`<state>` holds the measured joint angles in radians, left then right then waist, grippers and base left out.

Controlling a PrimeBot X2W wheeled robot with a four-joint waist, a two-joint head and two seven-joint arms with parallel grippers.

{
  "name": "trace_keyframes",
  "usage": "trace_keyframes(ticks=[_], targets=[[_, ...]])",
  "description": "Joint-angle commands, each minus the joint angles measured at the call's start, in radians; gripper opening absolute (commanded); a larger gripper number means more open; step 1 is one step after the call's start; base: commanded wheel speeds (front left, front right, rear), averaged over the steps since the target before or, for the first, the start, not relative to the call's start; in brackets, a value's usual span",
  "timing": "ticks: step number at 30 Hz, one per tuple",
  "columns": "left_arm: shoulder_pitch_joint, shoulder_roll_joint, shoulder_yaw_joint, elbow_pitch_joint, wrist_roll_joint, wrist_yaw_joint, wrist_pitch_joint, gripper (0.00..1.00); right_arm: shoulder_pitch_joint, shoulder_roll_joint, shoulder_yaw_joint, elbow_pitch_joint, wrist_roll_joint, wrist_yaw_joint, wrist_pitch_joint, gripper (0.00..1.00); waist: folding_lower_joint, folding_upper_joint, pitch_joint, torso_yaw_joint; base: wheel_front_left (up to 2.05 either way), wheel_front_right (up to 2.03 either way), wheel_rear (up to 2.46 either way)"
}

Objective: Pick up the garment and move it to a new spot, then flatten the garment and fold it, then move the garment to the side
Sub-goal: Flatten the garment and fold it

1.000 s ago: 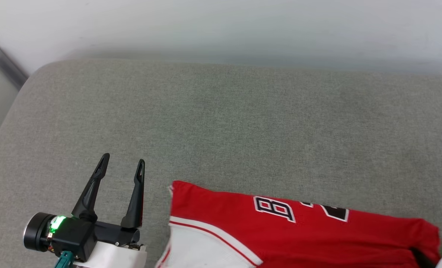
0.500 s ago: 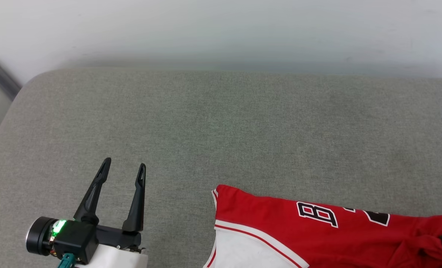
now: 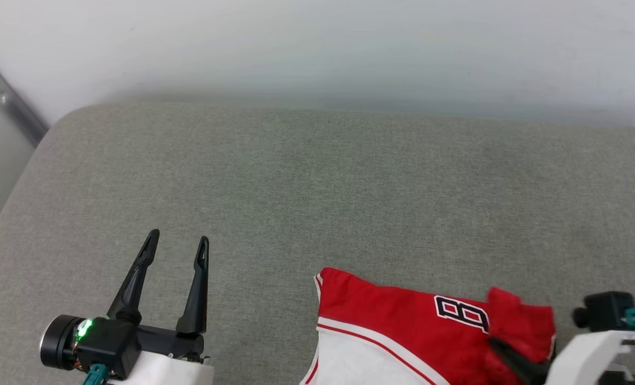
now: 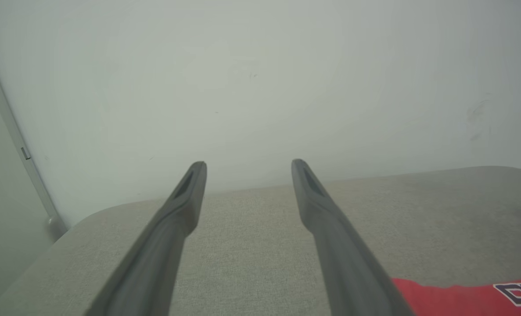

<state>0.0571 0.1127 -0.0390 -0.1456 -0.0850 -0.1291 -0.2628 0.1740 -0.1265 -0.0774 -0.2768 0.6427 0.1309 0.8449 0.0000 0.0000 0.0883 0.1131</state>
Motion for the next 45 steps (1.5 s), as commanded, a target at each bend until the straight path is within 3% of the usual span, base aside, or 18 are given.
trace_keyframes(ticks=[1,8,14,21,22,23,24,30,34,40,45], targets=[[0.009,-0.005,0.0,-0.001,-0.004,-0.001,-0.002,1.0,-0.016,0.021,0.019,-0.01,0.008,0.0,0.013,0.0,0.0,0.0,0.0,0.007,0.0,0.0,0.0],[-0.006,-0.002,-0.002,0.0,-0.007,-0.001,-0.002,1.0,-0.073,0.076,0.132,0.02,0.023,0.0,0.037,0.0,0.0,0.0,0.005,0.039,0.0,0.0,0.0],[-0.008,-0.003,-0.009,0.006,-0.006,-0.001,-0.002,1.0,-0.129,0.078,0.221,0.129,0.109,0.0,-0.04,0.0,0.0,0.0,0.007,0.066,0.0,0.0,0.0],[0.001,-0.005,-0.02,0.017,-0.005,-0.001,-0.002,1.0,-0.214,0.078,0.286,0.286,0.102,0.0,-0.11,0.0,0.0,0.0,-0.004,0.093,0.0,0.0,0.0],[0.001,-0.005,-0.019,0.017,-0.006,-0.001,-0.002,1.0,-0.224,0.078,0.291,0.306,0.101,0.0,-0.119,0.04,0.0,0.0,-0.005,0.097,0.0,0.0,0.0],[0.002,-0.004,-0.017,0.017,-0.007,-0.001,-0.002,1.0,-0.233,0.078,0.297,0.323,0.099,0.0,-0.125,0.79,0.0,0.0,-0.006,0.099,0.0,0.0,0.0],[0.004,-0.003,-0.016,0.017,-0.008,-0.001,-0.003,1.0,-0.235,0.078,0.301,0.341,0.106,0.0,-0.125,1.0,0.0,0.0,-0.008,0.101,0.0,0.0,0.0],[0.022,0.0,-0.001,0.027,-0.007,-0.001,-0.002,1.0,-0.272,0.078,0.405,0.337,0.171,0.0,-0.133,1.0,0.0,0.0,-0.012,0.092,0.0,0.0,0.0],[0.019,-0.003,-0.005,0.032,0.0,-0.001,-0.002,1.0,-0.309,0.077,0.408,0.332,0.181,0.0,-0.156,1.0,0.0,0.0,-0.017,0.078,0.0,0.0,0.0],[0.012,-0.009,-0.007,0.025,0.002,-0.001,-0.002,1.0,-0.363,0.077,0.3,0.35,0.088,0.0,-0.175,1.0,0.0,0.0,-0.021,0.053,0.0,0.0,0.0],[0.012,-0.01,-0.01,0.018,0.004,-0.001,-0.002,1.0,-0.405,0.053,0.231,0.295,-0.093,0.0,-0.208,1.0,0.0,0.0,-0.021,0.037,0.0,0.0,0.0]])
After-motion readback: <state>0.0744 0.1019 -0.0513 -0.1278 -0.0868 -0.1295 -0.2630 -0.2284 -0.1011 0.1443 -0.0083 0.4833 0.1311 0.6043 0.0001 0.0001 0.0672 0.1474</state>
